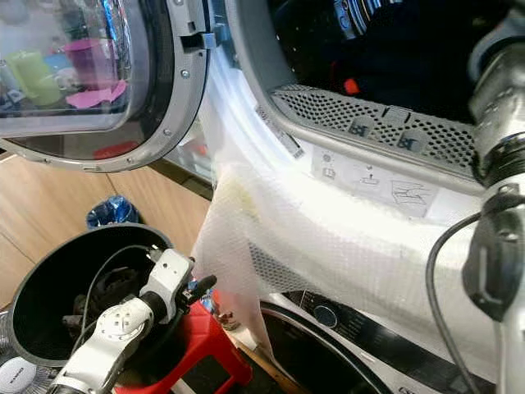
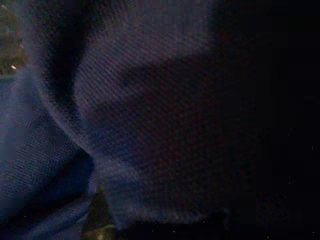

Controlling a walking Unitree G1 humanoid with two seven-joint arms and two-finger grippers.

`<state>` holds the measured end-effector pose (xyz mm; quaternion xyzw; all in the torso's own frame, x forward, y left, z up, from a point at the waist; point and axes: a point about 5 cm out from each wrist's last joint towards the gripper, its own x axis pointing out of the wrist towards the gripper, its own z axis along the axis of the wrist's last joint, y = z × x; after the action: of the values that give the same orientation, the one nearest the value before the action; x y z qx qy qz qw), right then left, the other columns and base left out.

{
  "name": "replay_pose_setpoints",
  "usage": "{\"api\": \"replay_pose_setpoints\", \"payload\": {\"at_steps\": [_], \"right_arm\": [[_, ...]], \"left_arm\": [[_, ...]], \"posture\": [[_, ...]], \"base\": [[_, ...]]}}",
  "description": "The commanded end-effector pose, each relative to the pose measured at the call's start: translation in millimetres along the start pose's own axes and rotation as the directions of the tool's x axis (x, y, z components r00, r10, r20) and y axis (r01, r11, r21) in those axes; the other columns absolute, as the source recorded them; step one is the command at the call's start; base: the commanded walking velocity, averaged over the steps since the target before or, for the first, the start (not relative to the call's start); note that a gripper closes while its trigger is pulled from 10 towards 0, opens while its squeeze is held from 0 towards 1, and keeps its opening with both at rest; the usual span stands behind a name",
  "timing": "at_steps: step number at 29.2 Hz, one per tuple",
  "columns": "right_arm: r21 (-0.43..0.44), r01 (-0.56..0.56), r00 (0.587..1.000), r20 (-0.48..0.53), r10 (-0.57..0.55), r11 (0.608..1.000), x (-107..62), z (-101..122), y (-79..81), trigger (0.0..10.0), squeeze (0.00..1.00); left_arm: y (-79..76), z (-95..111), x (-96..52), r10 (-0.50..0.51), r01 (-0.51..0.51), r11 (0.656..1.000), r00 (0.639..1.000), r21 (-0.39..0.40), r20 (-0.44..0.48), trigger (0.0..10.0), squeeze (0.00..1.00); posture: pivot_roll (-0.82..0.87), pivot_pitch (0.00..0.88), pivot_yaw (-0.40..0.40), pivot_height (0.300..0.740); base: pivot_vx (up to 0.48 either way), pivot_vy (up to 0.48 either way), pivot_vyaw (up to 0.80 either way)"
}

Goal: Clothes washing

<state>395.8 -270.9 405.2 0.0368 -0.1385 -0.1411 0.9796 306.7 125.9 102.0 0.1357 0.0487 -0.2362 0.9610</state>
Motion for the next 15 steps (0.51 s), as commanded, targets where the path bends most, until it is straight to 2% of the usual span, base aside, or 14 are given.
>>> {"api": "replay_pose_setpoints", "payload": {"at_steps": [1, 3, 9, 15], "right_arm": [[0.044, -0.013, 1.0, -0.006, 0.013, 0.999, -0.3, -2, 3.6, 10.0, 1.0], [0.081, -0.022, 1.0, 0.02, 0.02, 0.996, -0.7, 6, 3.3, 10.0, 1.0], [0.032, -0.02, 0.99, 0.142, 0.015, 0.999, -6.2, 39, -4.6, 10.0, 1.0], [-0.014, -0.1, 0.982, 0.157, 0.101, 0.995, -16.7, 46, -0.8, 10.0, 1.0]], "left_arm": [[0.1, -4, -3.3, -0.003, 0.003, 1.0, 1.0, -0.004, -0.022, 10.0, 0.0], [1.0, -3, -3.9, -0.005, 0.004, 1.0, 1.0, 0.0, -0.023, 10.0, 0.0], [2.8, -2, -4.7, 0.001, -0.001, 1.0, 1.0, 0.0, -0.022, 10.0, 0.0], [-0.8, -1, -4.4, -0.011, 0.011, 1.0, 1.0, -0.008, -0.022, 10.0, 0.0]], "posture": [[0.09, 0.098, 0.091, 0.74], [0.09, 0.101, 0.092, 0.74], [0.09, 0.102, 0.087, 0.74], [0.09, 0.098, 0.08, 0.74]], "base": [[0.0, 0.0, 0.0], [0.0, 0.0, 0.0], [0.0, 0.0, 0.0], [0.0, 0.0, 0.0]]}}
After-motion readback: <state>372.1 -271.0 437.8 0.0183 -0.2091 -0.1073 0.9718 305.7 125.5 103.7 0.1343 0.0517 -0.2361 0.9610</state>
